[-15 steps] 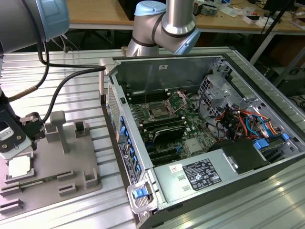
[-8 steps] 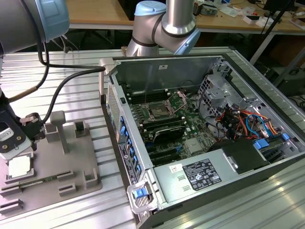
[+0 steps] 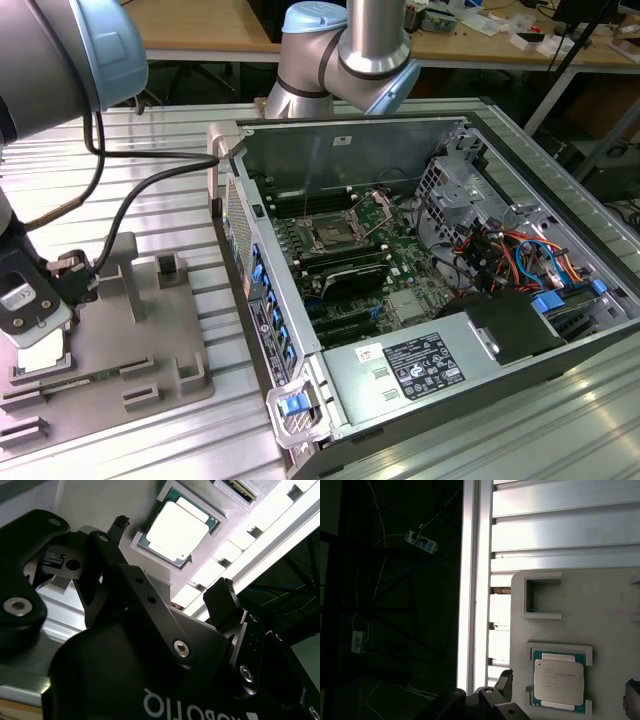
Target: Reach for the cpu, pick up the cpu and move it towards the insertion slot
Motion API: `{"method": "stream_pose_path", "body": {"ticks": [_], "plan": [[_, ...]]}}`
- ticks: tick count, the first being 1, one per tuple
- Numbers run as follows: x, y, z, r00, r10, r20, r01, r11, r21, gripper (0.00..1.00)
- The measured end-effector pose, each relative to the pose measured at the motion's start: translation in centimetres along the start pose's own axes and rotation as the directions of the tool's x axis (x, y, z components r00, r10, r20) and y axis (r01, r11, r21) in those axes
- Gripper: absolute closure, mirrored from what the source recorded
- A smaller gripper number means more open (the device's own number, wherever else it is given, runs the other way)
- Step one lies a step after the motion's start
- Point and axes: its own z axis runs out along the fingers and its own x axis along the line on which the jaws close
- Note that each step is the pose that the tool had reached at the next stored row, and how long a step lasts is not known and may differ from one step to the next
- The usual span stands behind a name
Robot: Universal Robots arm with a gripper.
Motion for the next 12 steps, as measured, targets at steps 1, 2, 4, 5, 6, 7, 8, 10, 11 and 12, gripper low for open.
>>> {"method": "stream_pose_path", "body": {"ticks": [1,2,4,5,6,7,8,10,11,12], "plan": [[-0.01,0.0,0.05,1.0,0.0,0.0003,0.0,1.0,-0.0002,0.11],[-0.01,0.0,0.07,1.0,0.0,0.0003,0.0,1.0,-0.0002,0.11],[-0.01,0.0,0.07,1.0,0.0,0.0003,0.0,1.0,-0.0002,0.11],[-0.01,0.0,0.07,1.0,0.0,0.0003,0.0,1.0,-0.0002,0.11],[-0.01,0.0,0.07,1.0,0.0,0.0003,0.0,1.0,-0.0002,0.11],[-0.01,0.0,0.07,1.0,0.0,0.0003,0.0,1.0,-0.0002,0.11],[-0.01,0.0,0.07,1.0,0.0,0.0003,0.0,1.0,-0.0002,0.11],[-0.01,0.0,0.17,1.0,0.0,0.0008,0.0,1.0,-0.0003,0.11],[-0.01,-0.01,0.24,1.0,0.0,0.0008,0.0,1.0,-0.0002,0.11],[-0.01,-0.02,0.34,1.0,0.0,0.0004,0.0,1.0,0.0,0.11]]}}
